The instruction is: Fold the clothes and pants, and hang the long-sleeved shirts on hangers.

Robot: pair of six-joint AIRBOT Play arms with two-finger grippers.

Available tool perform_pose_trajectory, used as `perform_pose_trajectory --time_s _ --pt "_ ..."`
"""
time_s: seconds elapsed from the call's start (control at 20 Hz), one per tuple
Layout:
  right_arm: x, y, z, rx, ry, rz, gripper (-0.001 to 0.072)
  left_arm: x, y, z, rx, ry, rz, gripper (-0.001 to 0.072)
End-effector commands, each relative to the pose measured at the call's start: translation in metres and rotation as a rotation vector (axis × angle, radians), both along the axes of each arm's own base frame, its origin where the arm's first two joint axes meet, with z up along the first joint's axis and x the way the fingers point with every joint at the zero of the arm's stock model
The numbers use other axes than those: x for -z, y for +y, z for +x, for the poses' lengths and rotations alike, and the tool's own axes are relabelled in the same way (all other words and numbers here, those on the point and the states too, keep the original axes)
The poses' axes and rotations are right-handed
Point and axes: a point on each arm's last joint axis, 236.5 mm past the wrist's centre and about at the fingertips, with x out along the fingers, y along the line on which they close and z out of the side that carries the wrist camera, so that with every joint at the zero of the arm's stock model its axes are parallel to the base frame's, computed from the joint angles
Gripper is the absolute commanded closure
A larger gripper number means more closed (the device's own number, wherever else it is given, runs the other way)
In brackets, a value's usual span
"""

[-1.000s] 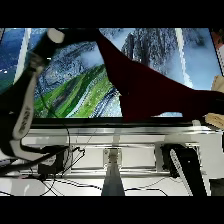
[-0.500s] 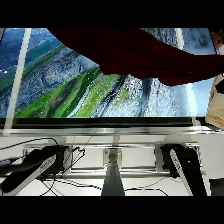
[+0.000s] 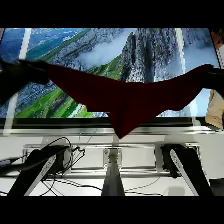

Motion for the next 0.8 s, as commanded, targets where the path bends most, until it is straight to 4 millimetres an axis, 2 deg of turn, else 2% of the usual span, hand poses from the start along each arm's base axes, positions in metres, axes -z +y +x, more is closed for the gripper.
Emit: perform_pose_trajectory --time_s 0.0,0.05,0.15,0.3,0.35,0.4,0.45,0.55,0.6,0.65,0.7,0.75 --pt "0.066 -0.002 0.065 -0.007 0.145 -0.019 0.0702 0.109 -0.014 -0.005 -0.082 0.128 -0.243 0.0697" --pt "0.082 -0.001 0.090 -0.014 0.142 -0.018 0.0702 0.128 -0.014 -0.008 -0.104 0.155 -0.272 0.0697" --pt "0.110 0.003 0.131 -0.015 0.134 0.015 0.0702 0.149 -0.015 -0.014 -0.105 0.191 -0.263 0.0696" --pt "0.137 0.002 0.168 0.021 0.182 0.068 0.0681 0.150 -0.025 -0.017 -0.075 0.197 -0.259 0.0696" --pt "0.139 0.002 0.175 0.022 0.191 0.066 0.0509 0.149 -0.029 -0.017 -0.063 0.195 -0.258 0.0696" --pt "0.138 0.000 0.179 0.024 0.196 0.056 0.0306 0.149 -0.033 -0.019 -0.052 0.195 -0.257 0.0696" --pt "0.135 -0.004 0.178 0.032 0.209 0.053 0.0262 0.149 -0.036 -0.020 -0.043 0.197 -0.256 0.0696" --pt "0.138 -0.022 0.160 0.058 0.308 0.013 0.0265 0.149 -0.040 -0.021 -0.029 0.198 -0.255 0.0695" --pt "0.145 -0.033 0.142 0.055 0.391 -0.027 0.0292 0.149 -0.040 -0.021 -0.029 0.199 -0.255 0.0695" --pt "0.157 -0.045 0.119 0.047 0.502 -0.064 0.0452 0.149 -0.040 -0.021 -0.029 0.198 -0.255 0.0695" --pt "0.169 -0.054 0.093 0.043 0.621 -0.081 0.0515 0.149 -0.040 -0.021 -0.029 0.198 -0.255 0.0695" --pt "0.182 -0.064 0.065 0.044 0.740 -0.079 0.0515 0.149 -0.040 -0.021 -0.029 0.199 -0.255 0.0695"
